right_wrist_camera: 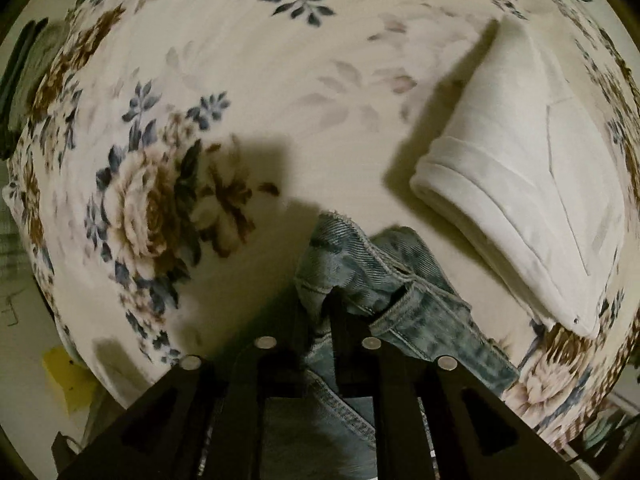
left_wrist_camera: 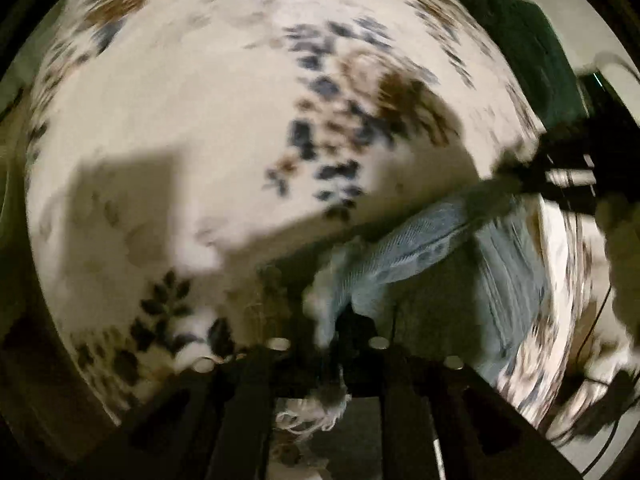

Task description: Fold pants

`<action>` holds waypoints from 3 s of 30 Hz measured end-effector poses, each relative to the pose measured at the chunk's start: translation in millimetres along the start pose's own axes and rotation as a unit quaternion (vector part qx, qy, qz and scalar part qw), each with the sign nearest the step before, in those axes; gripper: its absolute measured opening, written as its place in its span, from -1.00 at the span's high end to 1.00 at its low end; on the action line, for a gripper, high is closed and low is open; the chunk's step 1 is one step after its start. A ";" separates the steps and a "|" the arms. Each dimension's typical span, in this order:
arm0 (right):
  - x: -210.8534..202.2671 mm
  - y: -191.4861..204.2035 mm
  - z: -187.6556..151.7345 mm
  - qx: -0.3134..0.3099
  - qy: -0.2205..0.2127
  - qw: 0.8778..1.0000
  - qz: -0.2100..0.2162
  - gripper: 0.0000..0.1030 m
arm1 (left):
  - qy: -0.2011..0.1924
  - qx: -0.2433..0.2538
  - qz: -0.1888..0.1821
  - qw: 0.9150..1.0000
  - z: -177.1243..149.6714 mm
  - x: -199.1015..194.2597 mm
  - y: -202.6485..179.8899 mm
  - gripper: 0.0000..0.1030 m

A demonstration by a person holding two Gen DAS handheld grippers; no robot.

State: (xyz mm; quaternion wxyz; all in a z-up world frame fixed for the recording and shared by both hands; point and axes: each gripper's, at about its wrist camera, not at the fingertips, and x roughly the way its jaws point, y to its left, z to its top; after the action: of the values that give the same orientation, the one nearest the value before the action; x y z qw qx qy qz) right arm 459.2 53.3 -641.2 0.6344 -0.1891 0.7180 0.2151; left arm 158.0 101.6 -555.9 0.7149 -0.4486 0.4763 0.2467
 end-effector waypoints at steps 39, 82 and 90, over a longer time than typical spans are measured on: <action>49.3 -196.8 -158.9 0.107 -0.064 0.956 0.266 -0.92 | -0.008 -0.551 -0.258 0.794 -176.4 45.9 18.6 -0.32; 103.0 -172.4 -306.8 0.271 -0.127 0.876 0.378 -0.32 | -0.069 -0.397 -0.212 0.891 -125.4 9.0 110.4 -0.20; 103.8 -171.8 -312.7 0.337 -0.137 0.861 0.357 0.36 | -0.082 -0.360 -0.162 0.915 -112.3 -4.2 94.0 0.68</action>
State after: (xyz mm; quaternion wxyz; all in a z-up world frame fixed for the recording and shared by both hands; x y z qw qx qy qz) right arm 280.5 -261.8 -724.0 0.6309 0.3366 0.6711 0.1956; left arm 31.2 48.2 -606.5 0.5718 -0.7247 0.2154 0.3185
